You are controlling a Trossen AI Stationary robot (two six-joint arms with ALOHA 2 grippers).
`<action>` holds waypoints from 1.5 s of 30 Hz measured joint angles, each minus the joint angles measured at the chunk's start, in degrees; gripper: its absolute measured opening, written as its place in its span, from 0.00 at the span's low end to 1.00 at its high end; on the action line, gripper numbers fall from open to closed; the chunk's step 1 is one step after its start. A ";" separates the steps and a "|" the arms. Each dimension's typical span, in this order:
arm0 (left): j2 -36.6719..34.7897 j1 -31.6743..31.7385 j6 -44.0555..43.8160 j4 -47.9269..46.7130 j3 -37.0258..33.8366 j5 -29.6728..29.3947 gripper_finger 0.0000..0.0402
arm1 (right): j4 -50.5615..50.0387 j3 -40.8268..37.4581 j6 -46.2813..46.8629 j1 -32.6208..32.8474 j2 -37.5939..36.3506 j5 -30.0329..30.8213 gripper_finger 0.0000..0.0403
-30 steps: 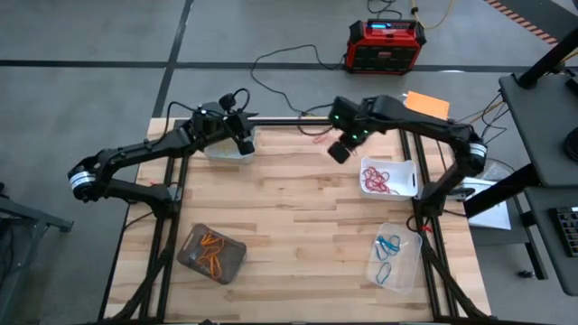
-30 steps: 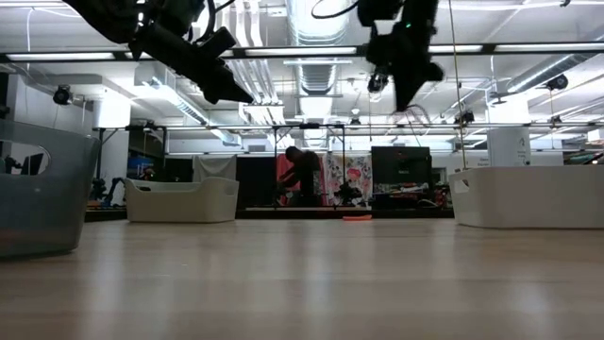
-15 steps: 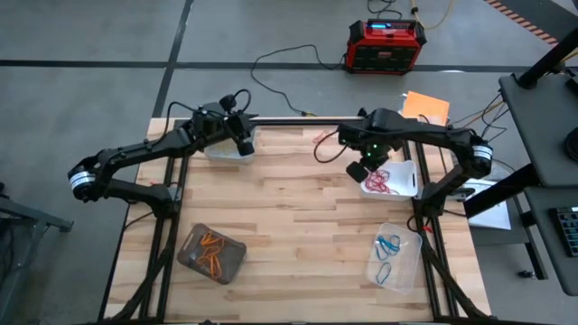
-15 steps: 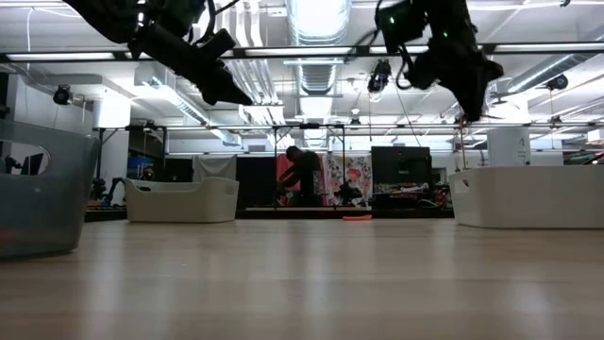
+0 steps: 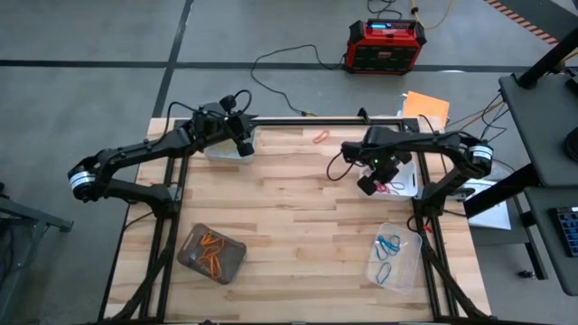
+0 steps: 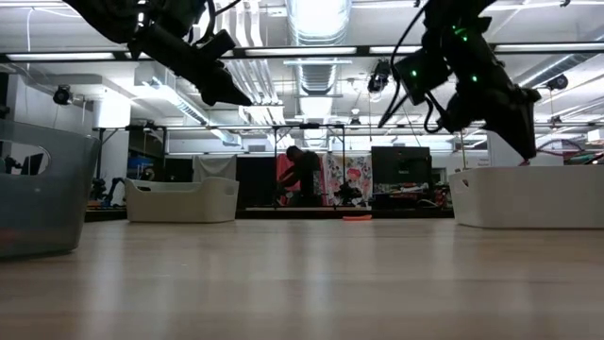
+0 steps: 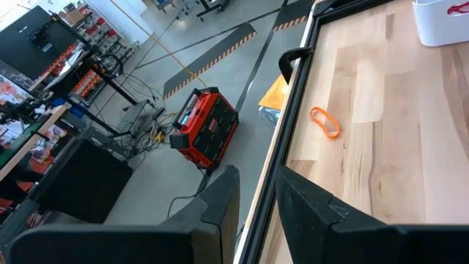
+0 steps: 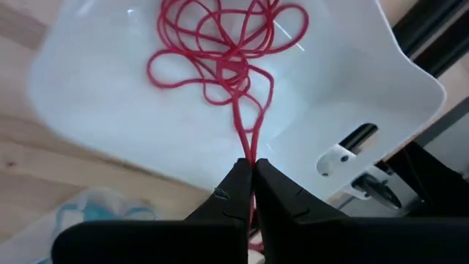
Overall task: Sort rubber bands into baskets
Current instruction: Put the red rubber band into the white bin, then put the orange rubber band into the black bin
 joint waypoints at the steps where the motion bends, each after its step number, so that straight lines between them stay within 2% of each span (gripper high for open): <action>1: 0.00 0.00 0.00 0.00 0.00 0.00 0.19 | 0.86 -1.05 0.07 0.00 0.00 0.36 0.02; 10: 0.00 -0.01 -0.28 -0.01 0.00 -0.01 0.19 | 10.66 -8.06 -0.34 -1.34 0.00 3.20 0.02; 16: 0.00 0.00 -0.95 -0.09 0.00 0.00 0.19 | 15.93 -9.05 -0.49 -1.92 0.00 5.45 0.03; 20: 0.00 -0.02 -1.26 -0.66 0.00 0.00 0.19 | 16.54 -8.08 -0.32 -1.99 0.00 5.88 0.10; 26: 0.02 -0.02 -1.69 -1.45 0.00 0.00 0.19 | 16.57 -6.93 -0.26 -1.99 0.00 6.76 0.26; 29: 0.02 0.00 -2.03 -1.79 0.00 1.73 0.19 | 17.01 -4.85 -0.42 -1.99 0.00 6.98 0.32; 32: 0.02 0.00 -2.56 -1.93 0.00 8.05 0.19 | 19.09 -0.57 -0.15 -1.99 0.00 8.00 0.36; 35: 0.02 -0.07 -2.62 -1.95 0.00 13.95 0.19 | 21.81 4.51 -1.41 -1.98 0.00 11.45 0.38; 38: 0.02 -0.07 -2.77 -1.98 0.00 14.71 0.19 | 26.56 9.18 -6.48 -2.40 -0.02 14.20 0.38; 45: 0.02 -0.07 -3.15 -4.37 0.00 14.71 0.19 | 34.43 17.56 -15.67 -4.67 1.38 14.48 0.38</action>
